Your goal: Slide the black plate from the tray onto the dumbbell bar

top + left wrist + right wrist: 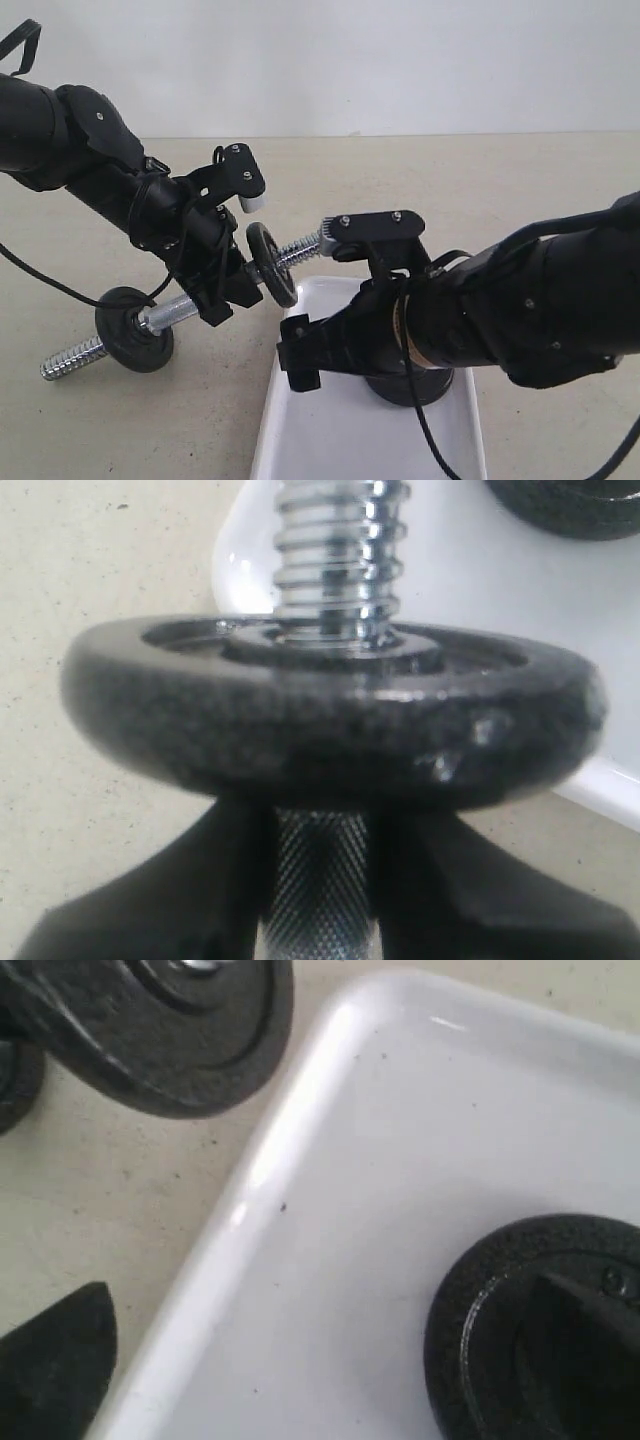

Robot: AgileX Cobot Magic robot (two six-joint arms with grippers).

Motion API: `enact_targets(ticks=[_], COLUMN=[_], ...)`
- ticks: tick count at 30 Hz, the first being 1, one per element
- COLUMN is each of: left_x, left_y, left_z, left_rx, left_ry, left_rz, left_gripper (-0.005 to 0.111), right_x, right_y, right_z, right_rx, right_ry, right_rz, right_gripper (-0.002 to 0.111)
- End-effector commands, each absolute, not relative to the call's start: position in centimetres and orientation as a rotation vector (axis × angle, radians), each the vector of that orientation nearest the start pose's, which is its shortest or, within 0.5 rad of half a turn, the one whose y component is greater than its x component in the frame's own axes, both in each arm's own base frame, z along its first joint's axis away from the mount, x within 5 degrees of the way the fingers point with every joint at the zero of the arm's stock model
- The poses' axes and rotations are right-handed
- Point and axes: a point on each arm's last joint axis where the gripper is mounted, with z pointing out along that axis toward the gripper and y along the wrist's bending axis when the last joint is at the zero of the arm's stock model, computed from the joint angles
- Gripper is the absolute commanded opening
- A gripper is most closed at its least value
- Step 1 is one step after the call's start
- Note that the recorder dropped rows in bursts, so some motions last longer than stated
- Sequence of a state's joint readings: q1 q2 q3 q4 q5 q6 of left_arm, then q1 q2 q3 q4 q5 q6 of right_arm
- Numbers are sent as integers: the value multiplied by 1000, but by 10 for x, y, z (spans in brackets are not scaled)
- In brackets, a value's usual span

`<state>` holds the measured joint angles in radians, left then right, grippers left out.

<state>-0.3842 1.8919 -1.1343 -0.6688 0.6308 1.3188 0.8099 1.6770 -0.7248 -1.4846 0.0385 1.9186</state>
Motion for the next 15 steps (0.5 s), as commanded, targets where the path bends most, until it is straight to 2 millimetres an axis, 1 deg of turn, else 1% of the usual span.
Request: enact_targets(ticks=[1,5,15], left_x=[329,329,329], left_y=[-174,-173,-174], left_z=[184,184,184], left_rx=[1431,1430,1431], left_ry=[2160,2159,2160], left_rz=[-432,-430,-433], left_gripper=[4,4,4], right_x=[213,212,211], right_y=[218,217,218], right_z=[176,185,185], right_rx=[-455,-468,-475], right_ry=[2392,2357,2360], right_rz=[543,545,559], right_gripper=[105,105,105])
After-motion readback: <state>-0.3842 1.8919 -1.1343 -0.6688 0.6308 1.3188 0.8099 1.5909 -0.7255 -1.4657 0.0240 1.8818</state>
